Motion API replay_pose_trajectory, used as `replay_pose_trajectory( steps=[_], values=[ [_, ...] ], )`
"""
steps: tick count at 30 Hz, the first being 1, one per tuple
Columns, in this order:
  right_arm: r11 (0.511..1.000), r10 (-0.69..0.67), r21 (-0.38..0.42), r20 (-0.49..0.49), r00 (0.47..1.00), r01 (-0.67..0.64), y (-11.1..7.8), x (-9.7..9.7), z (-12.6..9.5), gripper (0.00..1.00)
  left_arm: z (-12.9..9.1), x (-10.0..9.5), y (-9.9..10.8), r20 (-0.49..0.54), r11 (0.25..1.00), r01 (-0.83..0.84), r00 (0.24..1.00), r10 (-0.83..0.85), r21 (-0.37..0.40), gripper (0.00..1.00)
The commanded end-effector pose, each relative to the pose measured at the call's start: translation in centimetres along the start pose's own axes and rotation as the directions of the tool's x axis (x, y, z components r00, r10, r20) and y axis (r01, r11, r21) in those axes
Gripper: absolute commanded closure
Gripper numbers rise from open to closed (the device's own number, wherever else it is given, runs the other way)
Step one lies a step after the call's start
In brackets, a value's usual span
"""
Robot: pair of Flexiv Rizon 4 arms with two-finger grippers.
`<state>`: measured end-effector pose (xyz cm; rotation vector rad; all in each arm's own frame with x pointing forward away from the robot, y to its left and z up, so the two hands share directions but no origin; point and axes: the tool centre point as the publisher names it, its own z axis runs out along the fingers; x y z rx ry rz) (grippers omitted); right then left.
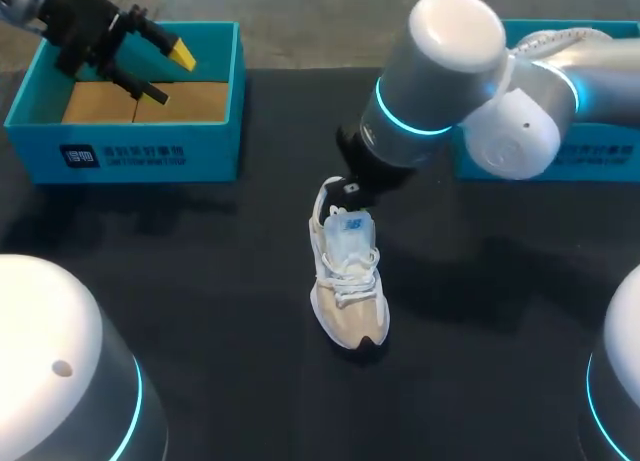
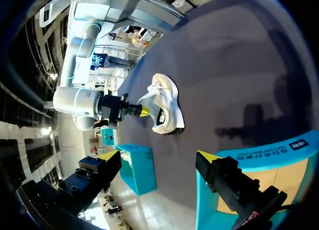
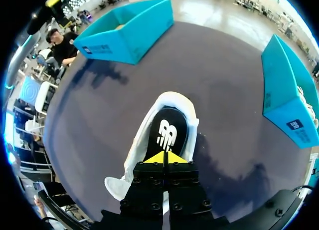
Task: Take the shoe out of the shoebox, open the shoe tongue, remove and reinsert the insole, then place the shoe into the shoebox
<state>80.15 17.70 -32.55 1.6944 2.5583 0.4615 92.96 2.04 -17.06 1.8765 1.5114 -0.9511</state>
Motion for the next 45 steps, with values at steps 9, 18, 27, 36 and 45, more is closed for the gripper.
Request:
replay_pose_trajectory(
  steps=[9, 18, 27, 36, 45],
  values=[
    [0.999, 0.028, 0.022, 0.046, 0.999, -0.029, -0.2, 1.5, 2.6, 1.0, 0.2, -0.1, 0.4, -0.007, 1.0, -0.002, 1.0, 0.003, 0.011, 0.0],
    [0.997, 0.05, 0.048, 0.089, 0.995, -0.055, -0.9, 1.0, 4.5, 1.0, 0.2, -0.1, 0.4, -0.007, 1.0, -0.002, 1.0, 0.003, 0.011, 0.0],
    [0.996, 0.058, 0.059, 0.093, 0.994, -0.063, -1.7, 0.9, 5.7, 1.0, 0.2, -0.1, 0.4, -0.007, 1.0, -0.002, 1.0, 0.003, 0.011, 0.0],
    [0.994, 0.069, 0.078, 0.099, 0.993, -0.077, -2.1, 0.1, 6.9, 1.0, 0.2, -0.1, 0.4, -0.007, 1.0, -0.002, 1.0, 0.003, 0.011, 0.0],
    [0.992, 0.07, 0.098, 0.096, 0.993, -0.079, -1.7, -0.1, 6.7, 1.0, 0.2, -0.1, 0.4, -0.007, 1.0, -0.002, 1.0, 0.003, 0.011, 0.0]
  ],
)
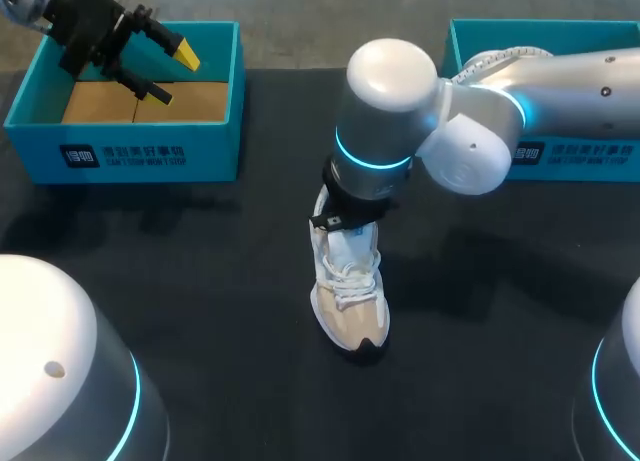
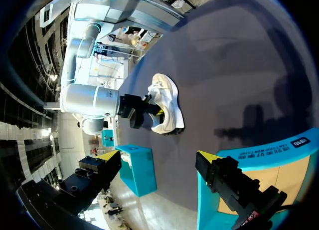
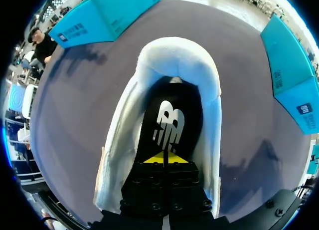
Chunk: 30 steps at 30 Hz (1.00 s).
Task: Take the shoe out of the shoebox, open the shoe tongue, remove and reinsert the insole, then place the shoe into the shoebox
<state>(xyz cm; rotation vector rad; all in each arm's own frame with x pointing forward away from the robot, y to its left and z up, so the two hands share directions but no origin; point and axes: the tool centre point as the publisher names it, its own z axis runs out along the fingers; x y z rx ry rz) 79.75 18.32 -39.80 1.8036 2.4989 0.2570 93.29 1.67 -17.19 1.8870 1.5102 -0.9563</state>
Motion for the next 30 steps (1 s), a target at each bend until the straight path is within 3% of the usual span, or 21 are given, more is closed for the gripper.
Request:
replay_pose_trajectory(
  steps=[1, 12, 22, 30],
  values=[
    [1.0, -0.001, 0.002, 0.0, 1.0, 0.001, 0.4, 0.2, -0.4, 1.0, -0.1, 0.0, 0.0, -0.003, 1.0, -0.001, 1.0, 0.001, 0.002, 0.0],
    [1.0, -0.013, -0.022, 0.018, 1.0, 0.014, 2.6, -0.1, -2.2, 1.0, -0.1, 0.0, 0.0, -0.003, 1.0, -0.001, 1.0, 0.001, 0.002, 0.0],
    [0.998, -0.06, 0.005, 0.035, 0.998, 0.06, 4.9, -0.2, -0.3, 1.0, -0.1, 0.0, 0.0, -0.003, 1.0, -0.001, 1.0, 0.001, 0.002, 0.0],
    [0.997, -0.057, 0.045, 0.034, 0.998, 0.056, 4.4, -0.6, 1.5, 1.0, -0.1, 0.0, 0.0, -0.003, 1.0, -0.001, 1.0, 0.001, 0.002, 0.0]
  ],
)
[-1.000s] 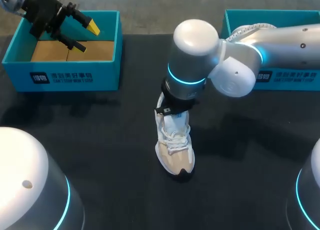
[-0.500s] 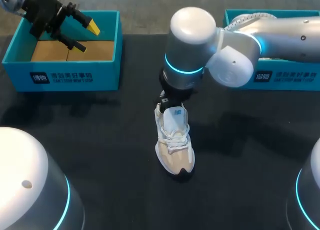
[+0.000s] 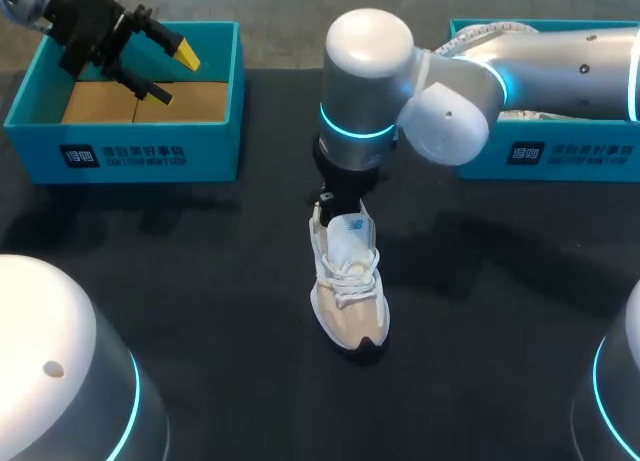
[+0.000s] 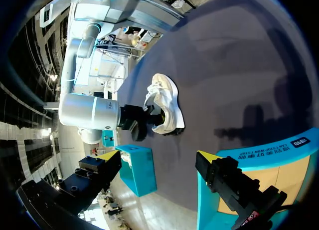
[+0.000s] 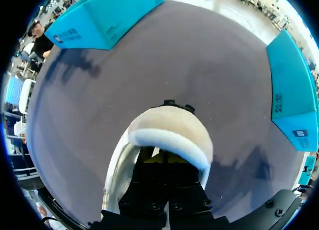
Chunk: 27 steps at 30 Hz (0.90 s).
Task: Take the shoe out of the shoebox, open the shoe tongue, remove and reinsert the insole, then place the shoe into the shoebox
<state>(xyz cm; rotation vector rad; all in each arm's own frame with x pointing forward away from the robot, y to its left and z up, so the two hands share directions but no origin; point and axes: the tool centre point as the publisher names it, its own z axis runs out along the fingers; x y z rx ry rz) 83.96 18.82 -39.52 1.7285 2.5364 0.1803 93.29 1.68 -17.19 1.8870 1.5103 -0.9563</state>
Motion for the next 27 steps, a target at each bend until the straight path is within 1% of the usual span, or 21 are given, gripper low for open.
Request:
replay_pose_trajectory(
  steps=[1, 3, 8, 12, 17, 18, 27],
  values=[
    [1.0, -0.001, 0.016, -0.004, 1.0, 0.001, 0.2, 0.2, 1.2, 1.0, -0.1, 0.0, 0.0, -0.003, 1.0, -0.001, 1.0, 0.001, 0.002, 0.0],
    [1.0, 0.001, 0.024, -0.007, 1.0, 0.0, 0.1, 0.2, 1.4, 1.0, -0.1, 0.0, 0.0, -0.003, 1.0, -0.001, 1.0, 0.001, 0.002, 0.0],
    [1.0, 0.015, 0.027, -0.01, 1.0, -0.015, -0.6, 0.2, 0.2, 1.0, -0.1, 0.0, 0.0, -0.003, 1.0, -0.001, 1.0, 0.001, 0.002, 0.0],
    [0.999, 0.024, 0.029, -0.01, 1.0, -0.024, -0.9, 0.2, -1.5, 1.0, -0.1, 0.0, 0.0, -0.003, 1.0, -0.001, 1.0, 0.001, 0.002, 0.0],
    [0.997, 0.047, 0.06, -0.022, 0.999, -0.045, -1.1, 0.5, -3.7, 1.0, -0.1, 0.0, 0.0, -0.003, 1.0, -0.001, 1.0, 0.001, 0.002, 0.0],
    [0.995, 0.064, 0.079, -0.042, 0.997, -0.061, -1.2, 0.6, -3.8, 1.0, -0.1, 0.0, 0.0, -0.003, 1.0, -0.001, 1.0, 0.001, 0.002, 0.0],
    [0.995, 0.064, 0.079, -0.042, 0.997, -0.061, -1.2, 0.6, -3.8, 1.0, -0.1, 0.0, 0.0, -0.003, 1.0, -0.001, 1.0, 0.001, 0.002, 0.0]
  ],
)
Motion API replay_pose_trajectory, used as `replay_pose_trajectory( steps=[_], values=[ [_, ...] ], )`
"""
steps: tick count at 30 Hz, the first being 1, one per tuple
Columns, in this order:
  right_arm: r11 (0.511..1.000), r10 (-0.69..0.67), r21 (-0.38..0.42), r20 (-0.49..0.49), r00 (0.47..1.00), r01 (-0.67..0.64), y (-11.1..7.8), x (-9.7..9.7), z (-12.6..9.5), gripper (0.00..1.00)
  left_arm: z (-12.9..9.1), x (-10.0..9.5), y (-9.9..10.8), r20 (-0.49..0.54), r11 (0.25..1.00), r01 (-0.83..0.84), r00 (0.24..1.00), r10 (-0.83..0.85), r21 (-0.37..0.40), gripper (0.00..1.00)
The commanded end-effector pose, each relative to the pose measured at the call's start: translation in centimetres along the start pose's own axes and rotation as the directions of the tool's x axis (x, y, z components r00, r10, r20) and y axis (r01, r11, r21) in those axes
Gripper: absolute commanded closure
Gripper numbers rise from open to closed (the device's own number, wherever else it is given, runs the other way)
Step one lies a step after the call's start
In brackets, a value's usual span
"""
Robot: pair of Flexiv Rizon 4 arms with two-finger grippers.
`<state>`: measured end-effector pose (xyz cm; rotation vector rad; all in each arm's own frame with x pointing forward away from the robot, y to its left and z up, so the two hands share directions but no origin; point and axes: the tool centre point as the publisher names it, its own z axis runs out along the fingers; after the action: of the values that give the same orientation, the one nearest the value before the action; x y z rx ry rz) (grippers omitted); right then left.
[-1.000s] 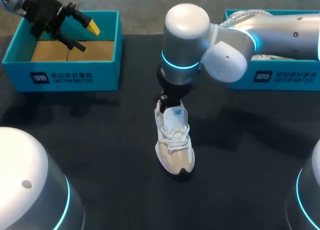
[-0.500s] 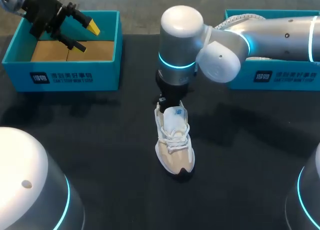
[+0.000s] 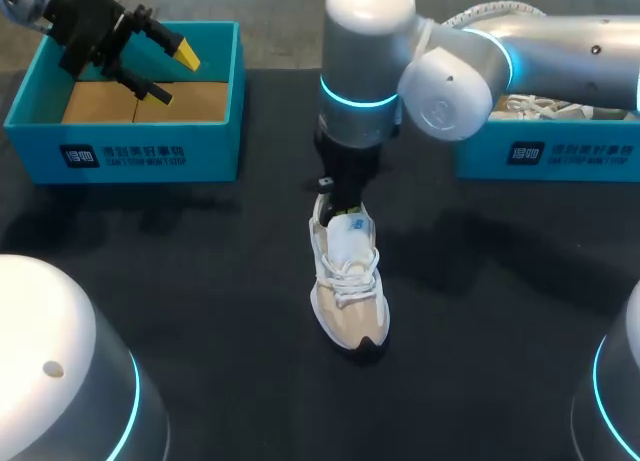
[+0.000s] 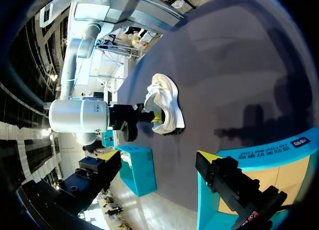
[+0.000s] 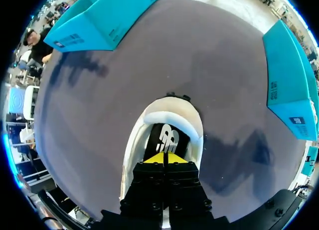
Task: Take the shoe out of the shoebox, open the shoe tongue, remove and reinsert the insole, then place the shoe into the shoebox
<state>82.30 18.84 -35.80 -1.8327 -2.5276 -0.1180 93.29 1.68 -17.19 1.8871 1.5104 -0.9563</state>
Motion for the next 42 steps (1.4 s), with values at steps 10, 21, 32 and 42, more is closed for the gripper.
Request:
replay_pose_trajectory(
  steps=[10, 21, 32, 42],
  values=[
    [0.999, 0.011, 0.045, 0.031, 0.999, -0.013, -0.1, 0.2, 0.4, 1.0, -0.1, 0.0, 0.0, -0.003, 1.0, -0.001, 1.0, 0.001, 0.002, 0.0],
    [0.982, 0.035, 0.171, 0.222, 0.975, -0.074, -0.8, 0.4, 0.3, 1.0, -0.1, 0.0, 0.0, -0.003, 1.0, -0.001, 1.0, 0.001, 0.002, 0.0],
    [0.96, 0.071, 0.251, 0.208, 0.976, -0.123, -2.2, 0.3, -1.0, 1.0, -0.1, 0.0, 0.0, -0.003, 1.0, -0.001, 1.0, 0.001, 0.002, 0.0],
    [0.954, 0.057, 0.279, 0.201, 0.978, -0.113, -3.1, 0.7, -1.9, 1.0, -0.1, 0.0, 0.0, -0.003, 1.0, -0.001, 1.0, 0.001, 0.002, 0.0]
  ],
)
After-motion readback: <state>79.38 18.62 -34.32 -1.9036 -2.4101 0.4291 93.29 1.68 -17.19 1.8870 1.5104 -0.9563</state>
